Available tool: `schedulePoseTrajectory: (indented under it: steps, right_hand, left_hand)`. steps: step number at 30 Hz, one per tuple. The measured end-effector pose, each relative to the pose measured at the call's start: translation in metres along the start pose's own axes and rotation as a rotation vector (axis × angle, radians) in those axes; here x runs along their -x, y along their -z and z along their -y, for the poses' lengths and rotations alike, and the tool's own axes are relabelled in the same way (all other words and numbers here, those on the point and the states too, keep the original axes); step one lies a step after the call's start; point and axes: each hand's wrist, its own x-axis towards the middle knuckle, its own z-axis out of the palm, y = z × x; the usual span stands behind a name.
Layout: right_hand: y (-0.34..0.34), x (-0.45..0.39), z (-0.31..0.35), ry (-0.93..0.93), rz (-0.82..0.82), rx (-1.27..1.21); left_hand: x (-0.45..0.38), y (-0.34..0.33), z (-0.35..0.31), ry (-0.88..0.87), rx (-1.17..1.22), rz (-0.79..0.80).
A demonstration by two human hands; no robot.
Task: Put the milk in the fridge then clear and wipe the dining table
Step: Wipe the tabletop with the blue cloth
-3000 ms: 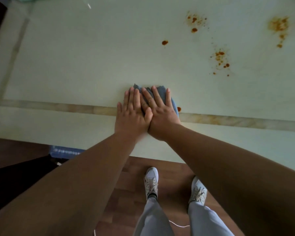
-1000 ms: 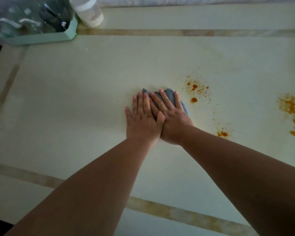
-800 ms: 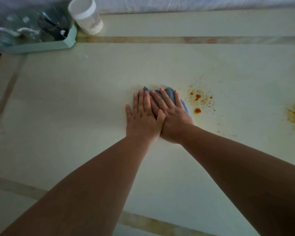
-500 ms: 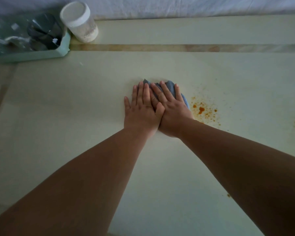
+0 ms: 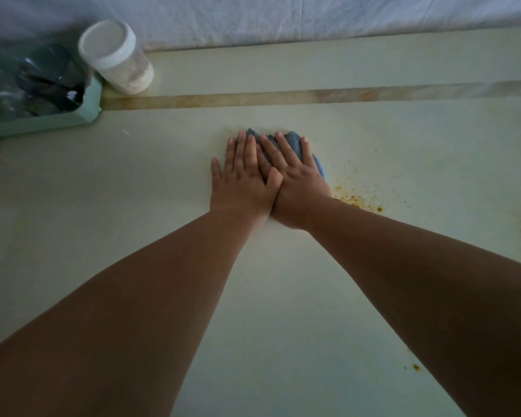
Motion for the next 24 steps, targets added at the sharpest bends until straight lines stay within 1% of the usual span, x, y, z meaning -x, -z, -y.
schedulePoseTrajectory:
  steps: [5, 9, 18, 24]
  right_hand:
    - [0.003, 0.001, 0.000, -0.001, 0.020, -0.036]
    - [0.003, 0.014, -0.004, -0.007, 0.026, -0.019]
    - [0.005, 0.083, -0.031, -0.027, 0.062, 0.016]
    - [0.002, 0.132, -0.053, -0.062, 0.056, -0.014]
  left_hand:
    - [0.002, 0.004, -0.005, 0.028, -0.066, 0.025]
    - [0.012, 0.001, -0.014, 0.026, -0.103, 0.040]
    - [0.056, -0.022, -0.065, -0.002, -0.007, 0.019]
    - [0.085, -0.039, -0.103, -0.029, 0.028, 0.014]
